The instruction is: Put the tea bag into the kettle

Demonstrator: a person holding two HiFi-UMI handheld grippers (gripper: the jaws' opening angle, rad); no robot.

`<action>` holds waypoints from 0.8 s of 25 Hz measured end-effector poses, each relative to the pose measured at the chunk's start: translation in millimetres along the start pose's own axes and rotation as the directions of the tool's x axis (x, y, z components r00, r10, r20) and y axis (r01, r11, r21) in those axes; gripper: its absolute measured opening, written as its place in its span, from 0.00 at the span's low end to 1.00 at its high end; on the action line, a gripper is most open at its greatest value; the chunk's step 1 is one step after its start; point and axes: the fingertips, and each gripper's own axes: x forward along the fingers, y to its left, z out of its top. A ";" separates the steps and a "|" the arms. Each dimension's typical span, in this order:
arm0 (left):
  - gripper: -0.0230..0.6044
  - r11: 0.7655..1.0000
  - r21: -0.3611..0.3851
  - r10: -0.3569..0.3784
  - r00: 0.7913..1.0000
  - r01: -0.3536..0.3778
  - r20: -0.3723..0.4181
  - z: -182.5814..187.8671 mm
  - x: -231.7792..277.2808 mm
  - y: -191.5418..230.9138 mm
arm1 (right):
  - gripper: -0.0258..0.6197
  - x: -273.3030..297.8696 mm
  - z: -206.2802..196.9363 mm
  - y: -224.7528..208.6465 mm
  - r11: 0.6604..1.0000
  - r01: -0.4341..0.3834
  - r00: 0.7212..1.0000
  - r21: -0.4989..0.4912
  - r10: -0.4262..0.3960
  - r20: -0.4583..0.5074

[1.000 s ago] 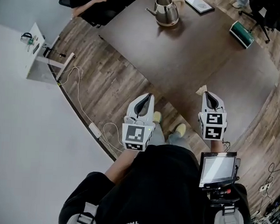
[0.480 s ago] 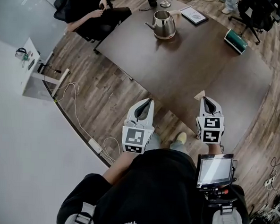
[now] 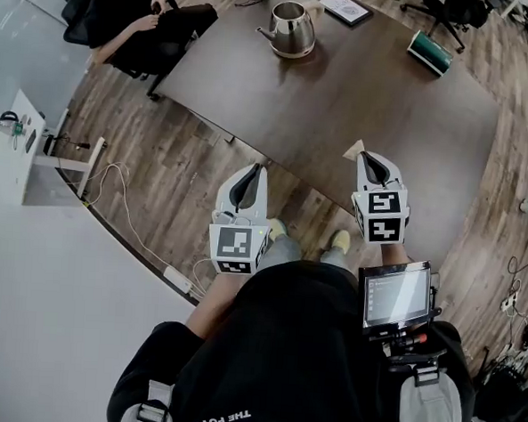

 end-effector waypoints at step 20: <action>0.05 0.999 -0.027 0.022 0.999 -0.021 0.038 -11.1 0.6 127.5 | 0.05 64.7 72.9 85.5 1.000 0.008 1.000 -0.030 -0.007 0.030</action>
